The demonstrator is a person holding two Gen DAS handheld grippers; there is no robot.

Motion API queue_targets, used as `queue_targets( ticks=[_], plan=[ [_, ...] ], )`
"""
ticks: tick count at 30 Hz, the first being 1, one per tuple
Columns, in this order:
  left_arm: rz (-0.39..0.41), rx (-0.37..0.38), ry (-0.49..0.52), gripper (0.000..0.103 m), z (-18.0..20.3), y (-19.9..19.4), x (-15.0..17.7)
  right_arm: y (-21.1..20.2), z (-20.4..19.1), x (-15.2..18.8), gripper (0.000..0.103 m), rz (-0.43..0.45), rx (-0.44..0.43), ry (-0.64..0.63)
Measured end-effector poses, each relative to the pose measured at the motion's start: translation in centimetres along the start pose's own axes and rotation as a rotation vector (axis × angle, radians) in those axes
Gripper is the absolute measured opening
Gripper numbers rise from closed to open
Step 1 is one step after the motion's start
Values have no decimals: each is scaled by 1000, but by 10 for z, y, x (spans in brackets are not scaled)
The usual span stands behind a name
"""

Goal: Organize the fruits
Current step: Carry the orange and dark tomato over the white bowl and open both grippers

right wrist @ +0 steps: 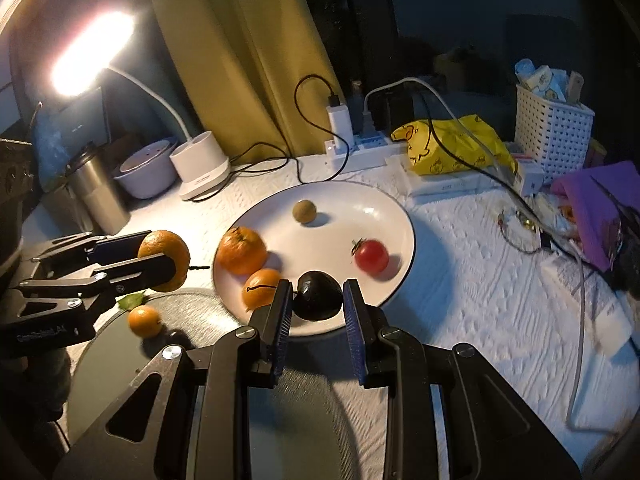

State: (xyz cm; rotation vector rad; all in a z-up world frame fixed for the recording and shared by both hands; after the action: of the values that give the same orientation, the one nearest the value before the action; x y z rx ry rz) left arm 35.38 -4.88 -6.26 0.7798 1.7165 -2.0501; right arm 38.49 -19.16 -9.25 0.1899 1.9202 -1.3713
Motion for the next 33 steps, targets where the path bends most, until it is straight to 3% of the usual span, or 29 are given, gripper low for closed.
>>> queue_targets(
  ticks=[12,19,24,33],
  plan=[
    [16,-4,-42,44,-17,26,-39,29,5,-42,28,49,53,-25],
    [-1,-11,-74,44,-31,49,-56,47,16,-50,28,39,87,3],
    [-49,8,-100,45,-34,64,-57,55,26,-50,28,26,104,35],
    [-31,3,-108,46,-34,54,-55,57,39,-50,32,27,118,95]
  ],
)
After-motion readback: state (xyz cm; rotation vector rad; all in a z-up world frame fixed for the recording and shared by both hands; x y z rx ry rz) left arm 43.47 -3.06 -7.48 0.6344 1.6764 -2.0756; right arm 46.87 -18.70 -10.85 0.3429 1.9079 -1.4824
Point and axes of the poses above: each gripper's, at about its wrist camera, not at the fingertips, and y roughly the way its jaws point, z to its right, x to its underside, the point moved 6 cm from there along y, roughly the way its jaws point, and after that the axes turned 9 degrees about -z, right-handed, at the moved point
